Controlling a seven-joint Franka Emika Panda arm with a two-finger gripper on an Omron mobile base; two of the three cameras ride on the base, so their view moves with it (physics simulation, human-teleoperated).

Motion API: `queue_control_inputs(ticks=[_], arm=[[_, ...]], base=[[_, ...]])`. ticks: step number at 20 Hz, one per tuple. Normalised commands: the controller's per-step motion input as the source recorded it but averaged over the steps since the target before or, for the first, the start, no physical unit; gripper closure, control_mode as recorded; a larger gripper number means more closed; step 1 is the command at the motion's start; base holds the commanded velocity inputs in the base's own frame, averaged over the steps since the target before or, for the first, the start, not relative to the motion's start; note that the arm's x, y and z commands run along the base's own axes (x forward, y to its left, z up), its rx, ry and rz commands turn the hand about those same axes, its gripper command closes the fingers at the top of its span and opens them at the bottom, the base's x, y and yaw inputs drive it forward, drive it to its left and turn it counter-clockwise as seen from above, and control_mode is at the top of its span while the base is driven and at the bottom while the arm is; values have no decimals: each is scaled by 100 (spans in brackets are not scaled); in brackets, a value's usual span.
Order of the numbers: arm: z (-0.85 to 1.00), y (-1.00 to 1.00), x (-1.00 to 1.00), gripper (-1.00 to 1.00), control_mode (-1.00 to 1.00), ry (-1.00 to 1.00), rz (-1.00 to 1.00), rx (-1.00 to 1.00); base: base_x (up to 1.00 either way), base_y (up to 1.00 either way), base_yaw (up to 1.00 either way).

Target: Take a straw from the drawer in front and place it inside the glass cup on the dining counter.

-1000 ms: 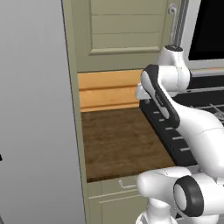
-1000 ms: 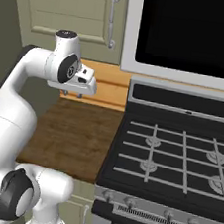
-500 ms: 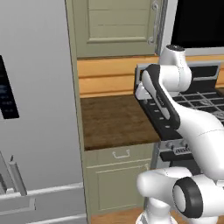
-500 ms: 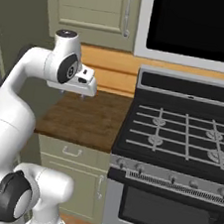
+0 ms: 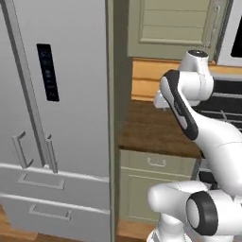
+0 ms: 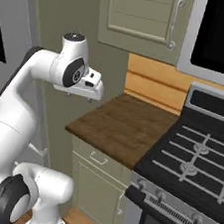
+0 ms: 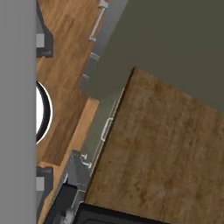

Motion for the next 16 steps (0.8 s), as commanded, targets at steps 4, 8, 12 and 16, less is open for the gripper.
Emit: queue_control_inputs(ticks=[4, 8, 12, 16], arm=[[0, 0, 0, -100, 100, 0, 0, 0], [0, 0, 0, -100, 100, 0, 0, 0], [0, 0, 0, -100, 100, 0, 0, 0], [0, 0, 0, -100, 100, 0, 0, 0]], base=[[7, -56, 68], [0, -65, 63], [0, -73, 49], [-33, -65, 31]])
